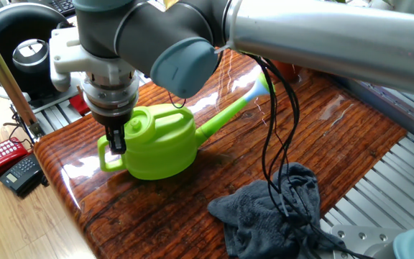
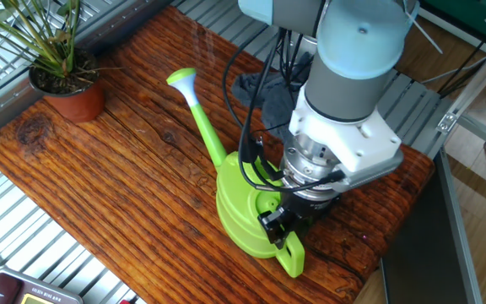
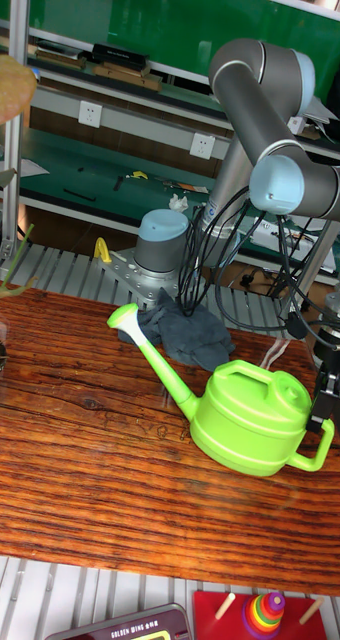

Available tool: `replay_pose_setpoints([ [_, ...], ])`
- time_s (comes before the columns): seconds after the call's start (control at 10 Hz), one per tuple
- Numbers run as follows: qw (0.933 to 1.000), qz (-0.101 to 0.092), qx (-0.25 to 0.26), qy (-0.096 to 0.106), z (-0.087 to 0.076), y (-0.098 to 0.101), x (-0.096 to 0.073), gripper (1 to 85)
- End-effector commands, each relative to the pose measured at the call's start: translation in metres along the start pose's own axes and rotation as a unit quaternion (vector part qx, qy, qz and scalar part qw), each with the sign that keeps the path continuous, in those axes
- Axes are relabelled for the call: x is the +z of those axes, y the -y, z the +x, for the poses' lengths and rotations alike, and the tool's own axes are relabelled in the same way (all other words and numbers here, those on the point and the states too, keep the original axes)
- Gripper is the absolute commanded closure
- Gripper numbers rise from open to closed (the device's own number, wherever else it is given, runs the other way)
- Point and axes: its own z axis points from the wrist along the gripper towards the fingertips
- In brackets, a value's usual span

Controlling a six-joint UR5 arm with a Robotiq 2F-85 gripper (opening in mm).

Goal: Water the plant

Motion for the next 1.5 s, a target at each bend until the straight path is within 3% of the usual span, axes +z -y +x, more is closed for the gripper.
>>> replay_pose_setpoints([
  [0.0, 1.0, -0.002, -0.003, 0.005, 0.001, -0.003, -0.001, 40.0],
  [0.6, 0.9995, -0.004, -0.025, -0.02, 0.027, -0.004, -0.01, 40.0],
  [1.4, 0.9991, -0.006, -0.04, -0.013, 0.051, -0.01, -0.012, 40.0],
])
